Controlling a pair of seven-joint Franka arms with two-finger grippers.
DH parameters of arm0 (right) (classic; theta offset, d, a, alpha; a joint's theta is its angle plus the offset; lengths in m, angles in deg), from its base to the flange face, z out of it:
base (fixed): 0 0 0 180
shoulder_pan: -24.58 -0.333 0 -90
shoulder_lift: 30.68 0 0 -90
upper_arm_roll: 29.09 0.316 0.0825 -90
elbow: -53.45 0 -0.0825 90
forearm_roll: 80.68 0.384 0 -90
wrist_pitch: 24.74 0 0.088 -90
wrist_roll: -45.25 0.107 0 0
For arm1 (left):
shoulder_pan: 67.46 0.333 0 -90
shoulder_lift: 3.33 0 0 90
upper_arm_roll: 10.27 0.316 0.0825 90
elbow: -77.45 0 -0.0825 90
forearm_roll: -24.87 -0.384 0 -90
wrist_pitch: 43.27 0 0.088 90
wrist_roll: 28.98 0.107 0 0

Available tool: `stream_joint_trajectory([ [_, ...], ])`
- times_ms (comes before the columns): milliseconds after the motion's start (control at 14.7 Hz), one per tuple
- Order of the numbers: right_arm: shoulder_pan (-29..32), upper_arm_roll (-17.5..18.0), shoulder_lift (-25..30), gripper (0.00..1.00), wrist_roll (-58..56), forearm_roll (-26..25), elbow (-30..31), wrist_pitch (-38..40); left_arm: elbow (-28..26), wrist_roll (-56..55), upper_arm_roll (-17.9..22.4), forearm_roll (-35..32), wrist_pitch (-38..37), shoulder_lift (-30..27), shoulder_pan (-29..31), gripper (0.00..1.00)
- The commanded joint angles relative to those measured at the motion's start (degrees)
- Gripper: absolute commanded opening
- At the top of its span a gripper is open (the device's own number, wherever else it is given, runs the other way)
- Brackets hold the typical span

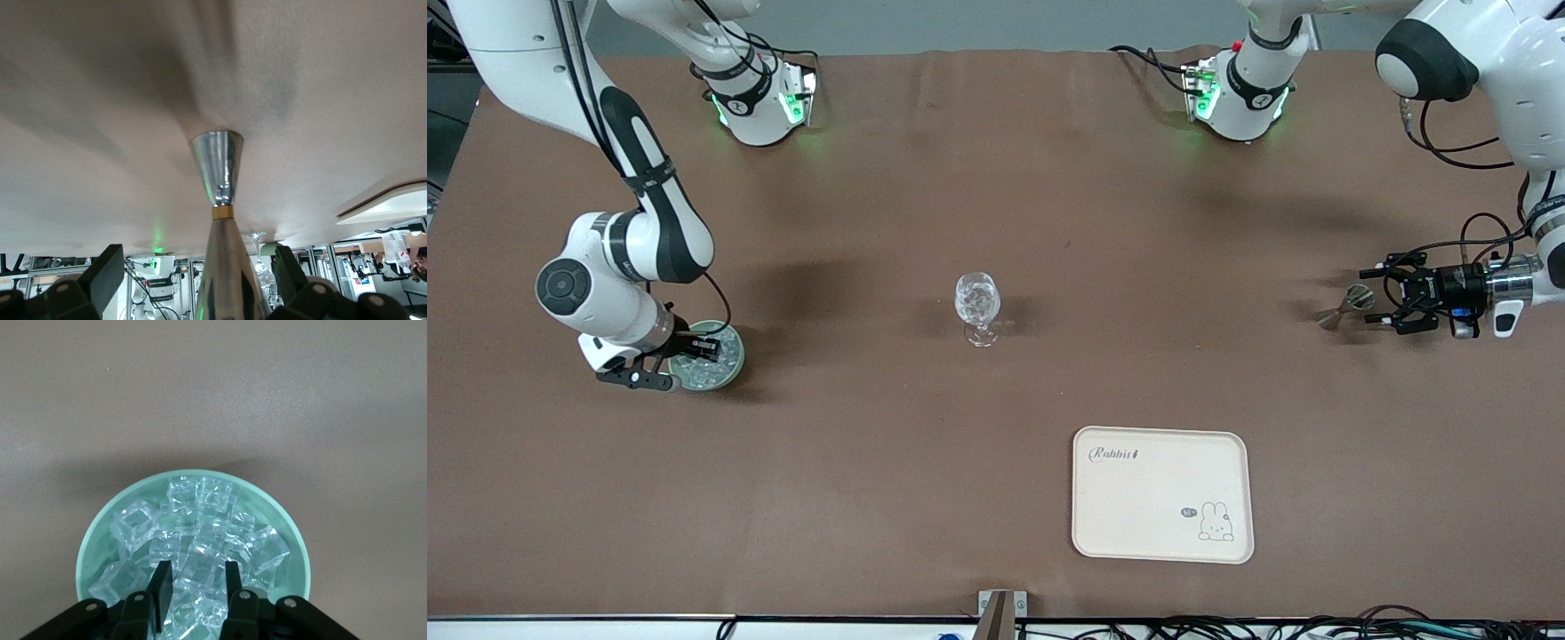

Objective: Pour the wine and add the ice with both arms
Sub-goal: 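Lift the ice cube with the right gripper while the left gripper lifts the jigger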

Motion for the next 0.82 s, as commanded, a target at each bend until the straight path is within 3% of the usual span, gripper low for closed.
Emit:
stream_joint_trajectory([
  [0,-0.3,0.0,0.0,0.22,0.9,0.5,0.3,-0.3,-0.8,0.4,-0.3,1.8,-0.4,0.9,-0.4,1.0],
  [204,-0.4,0.0,0.0,0.13,2.3,0.5,-0.4,0.1,-0.6,0.4,-0.4,3.7,0.2,2.7,-0.6,1.0],
  [748,-0.3,1.0,0.8,0.02,6.0,0.6,-4.9,5.7,-2.9,0.9,-1.1,8.1,0.2,4.0,0.1,1.0],
])
